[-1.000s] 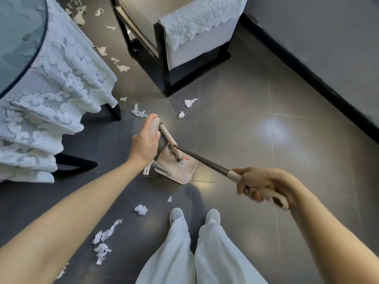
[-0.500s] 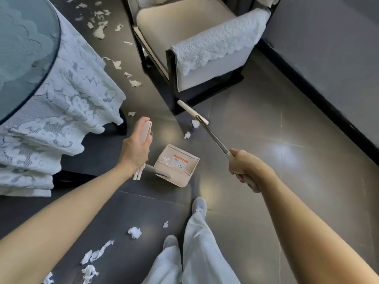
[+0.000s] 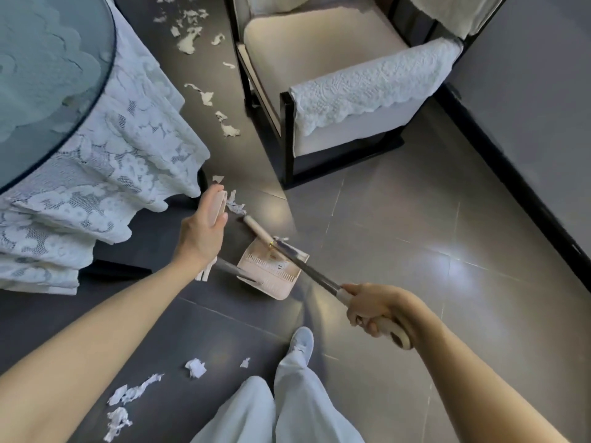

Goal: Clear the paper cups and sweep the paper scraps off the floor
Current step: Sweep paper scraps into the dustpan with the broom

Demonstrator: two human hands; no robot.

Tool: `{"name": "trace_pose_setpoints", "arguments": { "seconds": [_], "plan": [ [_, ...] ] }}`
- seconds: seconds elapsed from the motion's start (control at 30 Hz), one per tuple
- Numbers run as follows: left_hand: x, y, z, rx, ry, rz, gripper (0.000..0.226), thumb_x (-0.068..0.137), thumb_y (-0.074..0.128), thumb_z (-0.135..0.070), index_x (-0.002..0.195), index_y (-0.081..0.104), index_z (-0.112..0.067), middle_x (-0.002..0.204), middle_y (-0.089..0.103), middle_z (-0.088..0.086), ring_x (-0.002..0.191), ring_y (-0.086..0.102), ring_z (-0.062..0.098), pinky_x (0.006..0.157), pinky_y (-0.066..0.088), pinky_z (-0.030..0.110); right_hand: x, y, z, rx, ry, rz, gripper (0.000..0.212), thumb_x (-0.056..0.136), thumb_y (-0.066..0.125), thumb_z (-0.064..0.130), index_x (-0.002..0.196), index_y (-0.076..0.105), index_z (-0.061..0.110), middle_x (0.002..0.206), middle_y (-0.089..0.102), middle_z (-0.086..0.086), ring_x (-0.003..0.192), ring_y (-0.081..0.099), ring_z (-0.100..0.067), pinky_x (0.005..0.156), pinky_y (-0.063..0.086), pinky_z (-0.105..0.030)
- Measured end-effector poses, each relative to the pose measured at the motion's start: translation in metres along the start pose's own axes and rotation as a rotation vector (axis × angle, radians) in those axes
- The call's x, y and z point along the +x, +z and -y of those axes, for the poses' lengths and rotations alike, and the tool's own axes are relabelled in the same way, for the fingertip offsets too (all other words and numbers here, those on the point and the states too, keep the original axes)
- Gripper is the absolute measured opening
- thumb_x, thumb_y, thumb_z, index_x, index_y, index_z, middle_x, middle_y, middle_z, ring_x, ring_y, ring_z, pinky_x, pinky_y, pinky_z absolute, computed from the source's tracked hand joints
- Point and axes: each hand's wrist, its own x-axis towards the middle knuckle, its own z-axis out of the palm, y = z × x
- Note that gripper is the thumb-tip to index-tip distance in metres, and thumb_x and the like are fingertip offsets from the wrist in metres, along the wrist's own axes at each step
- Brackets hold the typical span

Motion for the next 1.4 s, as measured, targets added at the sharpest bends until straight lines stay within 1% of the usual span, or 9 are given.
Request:
{"name": "trace_pose_setpoints", "arguments": {
  "seconds": [0.17, 0.37, 0.53, 0.73, 0.97, 1.03, 1.17, 1.3, 1.4],
  "plan": [
    [-0.008, -0.011, 0.002, -0.055, -0.061, -0.05, 0.04, 0.097, 0.046, -0.017, 0.13, 0.041, -0.039, 0.11, 0.062, 0.017, 0.082, 0.059, 0.036, 0.075, 0.055, 0.047, -0.041, -0.027, 0.017, 0.068, -0.027, 0.02, 0.052, 0.086, 0.048, -0.007, 0.132, 0.048, 0.019, 0.06, 0.041, -0.007, 0.043, 0.036, -0.015, 0.039, 0.034, -0.02],
    [-0.004, -0.039, 0.015, -0.083, -0.133, -0.138, 0.039, 0.096, 0.045, -0.015, 0.127, 0.041, -0.039, 0.105, 0.061, 0.013, 0.072, 0.057, 0.035, 0.066, 0.056, 0.047, -0.038, -0.049, 0.071, -0.063, -0.145, -0.136, 0.045, 0.087, 0.054, 0.0, 0.127, 0.049, 0.021, 0.065, 0.053, -0.01, 0.046, 0.046, -0.017, 0.045, 0.043, -0.027],
    [0.018, -0.065, 0.035, -0.176, -0.233, -0.213, 0.045, 0.098, 0.045, -0.016, 0.131, 0.038, -0.046, 0.127, 0.057, 0.003, 0.074, 0.056, 0.031, 0.061, 0.051, 0.035, 0.007, -0.071, 0.14, -0.026, -0.212, -0.232, 0.039, 0.087, 0.056, 0.002, 0.123, 0.054, 0.016, 0.064, 0.056, -0.011, 0.045, 0.047, -0.019, 0.049, 0.044, -0.03],
    [0.065, -0.086, 0.054, -0.155, -0.264, -0.19, 0.047, 0.1, 0.044, -0.019, 0.141, 0.034, -0.041, 0.129, 0.056, 0.015, 0.071, 0.054, 0.018, 0.06, 0.043, 0.028, 0.08, -0.103, 0.237, -0.117, -0.219, -0.249, 0.039, 0.084, 0.054, 0.004, 0.122, 0.053, 0.009, 0.088, 0.059, -0.016, 0.074, 0.053, -0.029, 0.078, 0.052, -0.044],
    [0.142, -0.123, 0.072, -0.149, -0.319, -0.233, 0.048, 0.099, 0.045, -0.014, 0.138, 0.034, -0.041, 0.129, 0.055, 0.023, 0.113, 0.053, 0.05, 0.087, 0.048, 0.056, 0.133, -0.092, 0.317, -0.216, -0.233, -0.134, 0.047, 0.088, 0.049, -0.004, 0.134, 0.048, 0.007, 0.096, 0.067, -0.018, 0.059, 0.048, -0.019, 0.054, 0.042, -0.026],
    [0.155, -0.127, 0.073, -0.158, -0.334, -0.233, 0.049, 0.099, 0.045, -0.015, 0.139, 0.034, -0.041, 0.129, 0.056, 0.02, 0.114, 0.053, 0.049, 0.086, 0.049, 0.057, 0.134, -0.089, 0.317, -0.196, -0.159, -0.066, 0.046, 0.091, 0.05, 0.0, 0.137, 0.05, 0.007, 0.073, 0.055, -0.009, 0.049, 0.04, -0.013, 0.045, 0.034, -0.018],
    [0.156, -0.123, 0.064, -0.163, -0.292, -0.219, 0.046, 0.099, 0.044, -0.012, 0.137, 0.037, -0.037, 0.128, 0.057, 0.013, 0.11, 0.056, 0.046, 0.08, 0.051, 0.05, 0.118, -0.095, 0.299, -0.278, -0.093, 0.055, 0.052, 0.093, 0.05, 0.006, 0.144, 0.04, 0.001, 0.064, 0.046, -0.008, 0.046, 0.037, -0.013, 0.047, 0.035, -0.023],
    [0.134, -0.116, 0.064, -0.156, -0.235, -0.22, 0.05, 0.098, 0.044, -0.009, 0.142, 0.036, -0.032, 0.139, 0.047, -0.006, 0.116, 0.054, 0.038, 0.091, 0.049, 0.042, 0.095, -0.085, 0.264, 0.024, -0.022, 0.113, 0.048, 0.092, 0.046, -0.001, 0.137, 0.045, 0.013, 0.057, 0.036, -0.003, 0.042, 0.028, -0.009, 0.037, 0.028, -0.016],
    [0.115, -0.115, 0.069, -0.156, -0.236, -0.246, 0.049, 0.098, 0.045, -0.013, 0.14, 0.035, -0.038, 0.139, 0.05, 0.005, 0.115, 0.055, 0.04, 0.088, 0.051, 0.046, 0.075, -0.063, 0.228, 0.144, 0.025, 0.164, 0.045, 0.092, 0.043, -0.003, 0.134, 0.046, 0.012, 0.052, 0.032, -0.002, 0.035, 0.026, -0.007, 0.033, 0.025, -0.013]
  ]
}}
